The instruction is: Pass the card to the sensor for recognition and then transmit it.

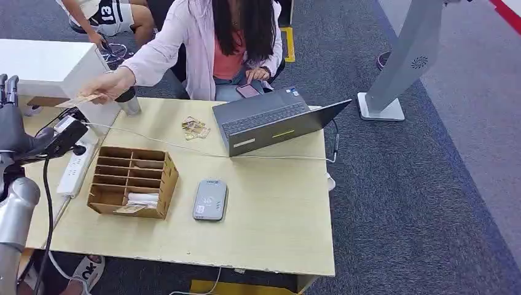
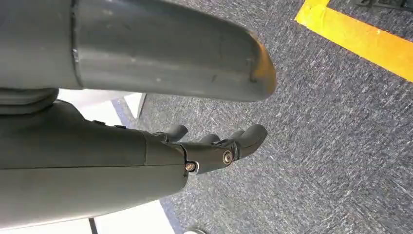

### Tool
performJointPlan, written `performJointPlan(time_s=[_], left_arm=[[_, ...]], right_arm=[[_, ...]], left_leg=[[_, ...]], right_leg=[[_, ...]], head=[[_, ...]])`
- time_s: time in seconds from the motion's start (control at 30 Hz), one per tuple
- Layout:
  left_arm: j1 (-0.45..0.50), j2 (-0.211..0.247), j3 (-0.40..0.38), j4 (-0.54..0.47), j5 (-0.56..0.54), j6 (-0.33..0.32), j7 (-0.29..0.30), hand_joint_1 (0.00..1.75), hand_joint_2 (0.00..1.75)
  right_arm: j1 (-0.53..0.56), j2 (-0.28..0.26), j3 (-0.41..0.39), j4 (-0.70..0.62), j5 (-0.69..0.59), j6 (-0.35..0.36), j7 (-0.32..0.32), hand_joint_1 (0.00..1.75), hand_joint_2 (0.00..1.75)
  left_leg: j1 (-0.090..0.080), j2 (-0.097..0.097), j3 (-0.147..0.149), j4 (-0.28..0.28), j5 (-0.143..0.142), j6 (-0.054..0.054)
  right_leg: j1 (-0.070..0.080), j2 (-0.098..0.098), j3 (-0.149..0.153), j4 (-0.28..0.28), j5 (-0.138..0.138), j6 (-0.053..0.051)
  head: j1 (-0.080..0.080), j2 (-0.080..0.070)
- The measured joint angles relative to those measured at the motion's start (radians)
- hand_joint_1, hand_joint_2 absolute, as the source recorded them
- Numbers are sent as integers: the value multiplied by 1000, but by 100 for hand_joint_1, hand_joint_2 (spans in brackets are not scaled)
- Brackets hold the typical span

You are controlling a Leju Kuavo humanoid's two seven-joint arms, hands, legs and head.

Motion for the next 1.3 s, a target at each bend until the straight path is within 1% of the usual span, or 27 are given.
performJointPlan(time_s=[0.23, 0.27, 0.3, 0.5, 0.8, 0.97, 1.03, 1.2, 1.3], left_arm=[[6, 0, 0, 12, 2, 0, 1, 0, 175], [7, 0, 0, 13, 2, 0, 1, 40, 175], [7, 0, 0, 15, 2, 0, 1, 175, 175], [20, 0, 0, 21, 0, 9, -2, 175, 175], [36, 7, 0, 24, 4, 11, -6, 175, 175], [47, 12, 0, 26, 16, 11, -24, 175, 175], [55, 13, 0, 26, 23, 11, -45, 175, 175], [75, 5, 0, 24, 25, 12, -63, 175, 175], [94, -21, -10, -5, 20, 15, -77, 175, 175]], right_arm=[[0, -1, 1, 1, 0, -1, 1, 0, 0], [0, -1, 1, 1, 0, -1, 1, 0, 0], [0, -1, 1, 1, 0, -1, 1, 0, 0], [1, -1, 1, 1, 0, 0, -13, 0, 0], [4, -1, 1, 1, 0, 0, -15, 0, 0], [5, -2, 2, 2, 0, 0, -18, 0, 0], [5, -2, 2, 3, 0, 0, -22, 0, 0], [5, -2, 2, 4, 0, 0, -25, 0, 0], [5, -2, 2, 4, 0, -2, -31, 0, 0]], left_leg=[[0, 0, 0, 0, 0, 0], [0, 0, 0, 0, 0, 0], [0, 0, 0, 0, 0, 0], [0, 0, 0, 0, 0, 0], [0, 0, -1, 0, 0, 0], [0, 0, -1, 0, 0, 0], [0, 0, -1, 0, 0, 0], [0, 0, -1, 0, 0, 0], [0, -1, -1, 0, 0, 0]], right_leg=[[0, 0, 0, 0, 0, 0], [0, 0, 0, 0, 0, 0], [0, 0, 0, 0, 0, 0], [0, 0, 0, 0, 0, 0], [0, 0, 0, 0, 0, 0], [0, 0, 0, 0, 0, 0], [0, 0, 0, 0, 0, 0], [0, 0, -1, 0, 0, 0], [0, -1, -1, 0, 0, 0]], head=[[0, 0], [0, 0], [0, 0], [0, 0], [0, 0], [0, 0], [0, 0], [0, 0], [0, 0]])
